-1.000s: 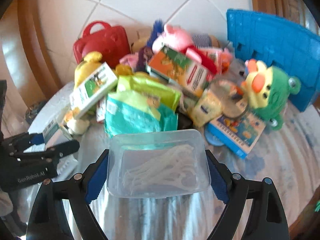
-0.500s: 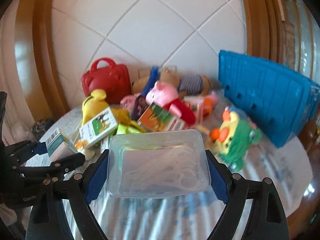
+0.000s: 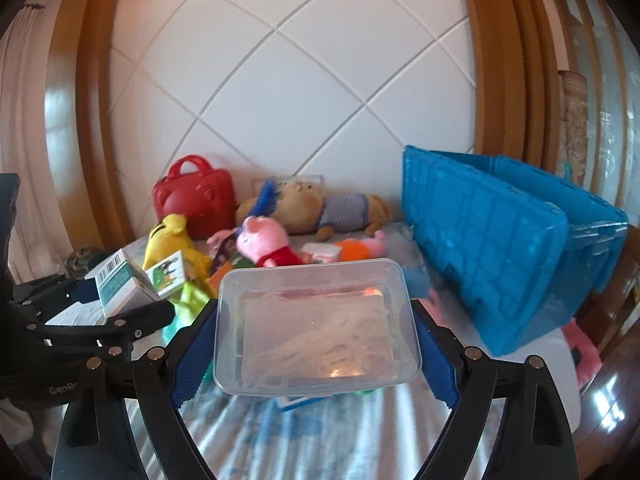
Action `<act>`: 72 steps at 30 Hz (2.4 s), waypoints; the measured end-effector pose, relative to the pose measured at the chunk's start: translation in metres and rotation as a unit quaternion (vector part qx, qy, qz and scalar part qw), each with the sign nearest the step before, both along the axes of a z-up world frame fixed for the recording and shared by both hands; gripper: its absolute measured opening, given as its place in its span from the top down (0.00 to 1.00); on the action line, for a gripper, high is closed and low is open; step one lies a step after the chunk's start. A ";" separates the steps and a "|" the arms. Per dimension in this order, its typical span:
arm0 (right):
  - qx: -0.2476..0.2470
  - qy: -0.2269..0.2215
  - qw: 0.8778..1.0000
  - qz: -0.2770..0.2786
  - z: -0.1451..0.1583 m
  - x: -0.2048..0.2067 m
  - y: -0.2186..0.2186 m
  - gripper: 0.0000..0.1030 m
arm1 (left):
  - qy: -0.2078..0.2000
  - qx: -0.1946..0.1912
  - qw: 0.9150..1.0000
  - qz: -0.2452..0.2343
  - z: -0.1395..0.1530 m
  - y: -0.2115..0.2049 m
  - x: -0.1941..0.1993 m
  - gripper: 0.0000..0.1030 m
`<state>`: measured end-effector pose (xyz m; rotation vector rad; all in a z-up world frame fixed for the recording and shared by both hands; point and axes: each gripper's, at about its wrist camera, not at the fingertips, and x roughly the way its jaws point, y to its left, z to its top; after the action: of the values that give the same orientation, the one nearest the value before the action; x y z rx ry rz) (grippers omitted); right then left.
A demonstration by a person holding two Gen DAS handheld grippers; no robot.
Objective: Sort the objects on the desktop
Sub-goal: 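Carry the white-green box and floss box with both grippers toward the crate, then open the left gripper over the crate while the right releases the floss box inside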
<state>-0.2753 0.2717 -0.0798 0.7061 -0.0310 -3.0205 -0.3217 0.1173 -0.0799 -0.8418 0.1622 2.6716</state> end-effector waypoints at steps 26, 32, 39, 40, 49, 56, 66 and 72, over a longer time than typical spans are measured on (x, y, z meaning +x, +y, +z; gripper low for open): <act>0.016 0.112 0.990 -0.080 0.086 -0.076 0.243 0.14 | 0.095 0.039 0.992 -0.066 0.082 0.252 -0.117 0.37; 0.016 0.092 0.990 -0.104 0.090 -0.100 0.346 0.14 | 0.088 0.039 0.992 -0.078 0.095 0.350 -0.140 0.37; 0.008 0.054 0.992 -0.116 0.068 -0.119 0.413 0.14 | 0.048 0.006 0.994 -0.100 0.077 0.435 -0.158 0.37; 0.006 0.049 0.992 -0.118 0.065 -0.121 0.422 0.14 | 0.045 0.001 0.994 -0.101 0.075 0.442 -0.159 0.37; -0.010 0.034 0.993 -0.110 0.049 -0.138 0.454 0.13 | 0.030 -0.016 0.996 -0.080 0.064 0.461 -0.168 0.24; -0.011 0.047 0.992 -0.113 0.051 -0.139 0.454 0.00 | 0.034 -0.016 0.998 -0.056 0.065 0.450 -0.171 0.10; -0.009 0.050 0.993 -0.110 0.053 -0.134 0.452 0.00 | 0.034 -0.009 0.998 -0.055 0.065 0.441 -0.166 0.10; -0.009 0.060 0.993 -0.099 0.058 -0.130 0.435 0.00 | 0.042 0.000 0.998 -0.035 0.068 0.411 -0.155 0.00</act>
<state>-0.4056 0.7070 -0.0221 0.5502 -0.1309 -3.2407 -0.4764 0.5282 -0.0116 -0.7102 0.2092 2.6419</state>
